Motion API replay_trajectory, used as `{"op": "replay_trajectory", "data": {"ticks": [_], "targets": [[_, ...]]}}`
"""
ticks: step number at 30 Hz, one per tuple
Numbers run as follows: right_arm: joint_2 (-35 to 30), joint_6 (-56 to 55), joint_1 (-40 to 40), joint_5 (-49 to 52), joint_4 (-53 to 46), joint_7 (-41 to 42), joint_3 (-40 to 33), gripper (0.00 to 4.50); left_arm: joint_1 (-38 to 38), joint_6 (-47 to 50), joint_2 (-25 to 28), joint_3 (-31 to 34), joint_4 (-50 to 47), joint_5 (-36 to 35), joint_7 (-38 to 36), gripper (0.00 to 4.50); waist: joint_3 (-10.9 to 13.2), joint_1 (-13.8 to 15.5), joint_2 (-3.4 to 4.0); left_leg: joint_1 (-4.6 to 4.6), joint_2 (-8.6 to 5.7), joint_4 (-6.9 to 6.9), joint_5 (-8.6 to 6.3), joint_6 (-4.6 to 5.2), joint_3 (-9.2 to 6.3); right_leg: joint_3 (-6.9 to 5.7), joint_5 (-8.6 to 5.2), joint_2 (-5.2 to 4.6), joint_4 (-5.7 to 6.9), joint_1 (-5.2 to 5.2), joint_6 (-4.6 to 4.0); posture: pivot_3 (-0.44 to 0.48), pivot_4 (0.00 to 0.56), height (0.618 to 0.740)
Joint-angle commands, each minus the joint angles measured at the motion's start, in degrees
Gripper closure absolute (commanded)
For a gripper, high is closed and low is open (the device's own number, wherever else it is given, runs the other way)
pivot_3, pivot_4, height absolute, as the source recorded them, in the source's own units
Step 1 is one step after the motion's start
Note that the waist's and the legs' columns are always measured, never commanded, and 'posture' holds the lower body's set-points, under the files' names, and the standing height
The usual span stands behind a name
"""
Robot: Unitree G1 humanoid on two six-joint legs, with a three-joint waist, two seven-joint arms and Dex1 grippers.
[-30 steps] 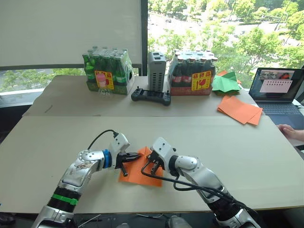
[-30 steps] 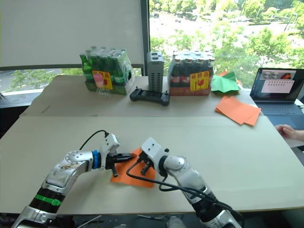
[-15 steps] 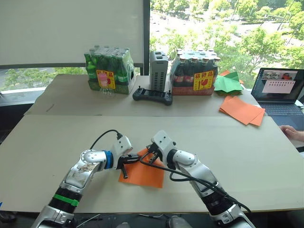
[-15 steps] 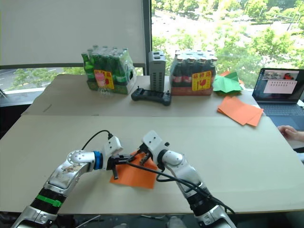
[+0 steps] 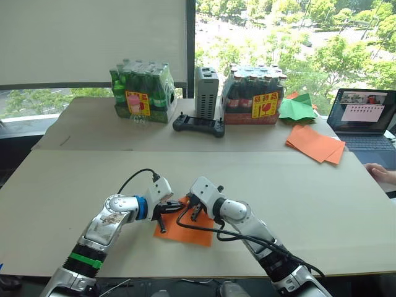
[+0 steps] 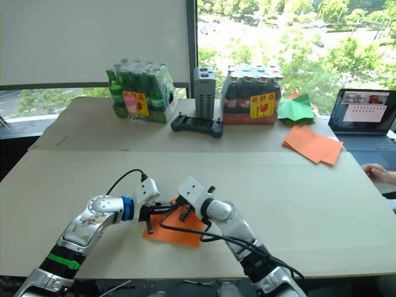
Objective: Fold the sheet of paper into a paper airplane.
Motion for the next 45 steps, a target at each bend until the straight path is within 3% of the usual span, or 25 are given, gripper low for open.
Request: {"op": "replay_trajectory", "data": {"ticks": [1,5,11,12,19,26,32,45], "targets": [[0.04,3.18,0.51,-0.55,0.94,0.35,-0.20,4.50,0.53,1.39,1.75,0.64,-1.19,-0.71,-1.39,2.97,0.00,0.00,0.00,0.02,0.00,0.00,0.00,0.00,0.00,0.00,0.00,0.00,0.01,0.01,0.00,0.000,0.150,0.733],[0.11,3.70,0.67,-0.71,0.96,0.61,-0.09,4.50,-0.41,5.96,3.42,4.40,-4.11,-5.27,-2.75,1.63,0.00,-0.03,0.00,0.07,0.01,0.00,0.00,0.00,0.00,0.00,0.00,0.00,0.02,0.04,0.00,0.000,0.150,0.733],[0.61,4.05,0.79,-0.73,0.98,0.62,0.12,4.50,-5.28,11.38,5.09,11.02,-1.76,-12.04,-4.57,1.63,0.00,0.03,0.00,0.05,0.00,0.02,0.00,0.00,-0.01,0.00,0.00,0.00,0.02,0.04,0.00,0.000,0.150,0.733],[0.71,4.05,0.73,-0.78,1.07,0.57,0.10,4.50,-5.83,11.25,5.17,11.12,-0.67,-12.43,-5.33,2.18,0.00,0.00,0.00,0.05,0.00,0.02,0.00,0.00,-0.01,-0.01,0.00,0.00,0.02,0.03,0.00,0.000,0.150,0.733],[1.07,3.87,0.54,-1.32,1.38,0.71,0.08,4.50,-9.08,6.24,1.31,4.59,6.27,-5.54,-2.90,4.49,0.00,-0.03,0.00,0.05,-0.01,0.01,0.00,0.00,0.00,0.00,0.00,0.00,0.01,0.04,-0.01,0.000,0.150,0.733],[1.12,4.06,0.58,-1.78,1.06,0.83,0.28,4.50,-10.41,4.15,-2.99,0.93,9.63,-2.22,-1.28,4.49,0.00,-0.05,0.00,0.04,-0.01,0.01,0.00,0.00,0.00,0.00,0.00,0.02,0.02,0.02,-0.01,0.000,0.150,0.733],[1.08,4.69,0.88,-2.08,0.13,0.91,0.47,4.50,-9.11,0.95,-2.51,-1.87,13.19,2.15,-1.06,4.49,0.00,0.01,0.00,0.05,-0.01,0.01,0.00,0.00,-0.01,0.00,0.00,0.01,0.02,0.04,-0.01,0.000,0.150,0.733],[1.17,5.13,1.11,-2.28,-0.25,1.09,1.06,4.50,-4.64,0.88,-1.18,-1.01,14.20,2.43,-1.99,4.49,-0.03,-0.35,0.00,0.28,0.00,-0.02,0.00,0.00,0.01,0.01,-0.01,0.02,0.04,0.22,-0.01,0.000,0.150,0.733]]}}
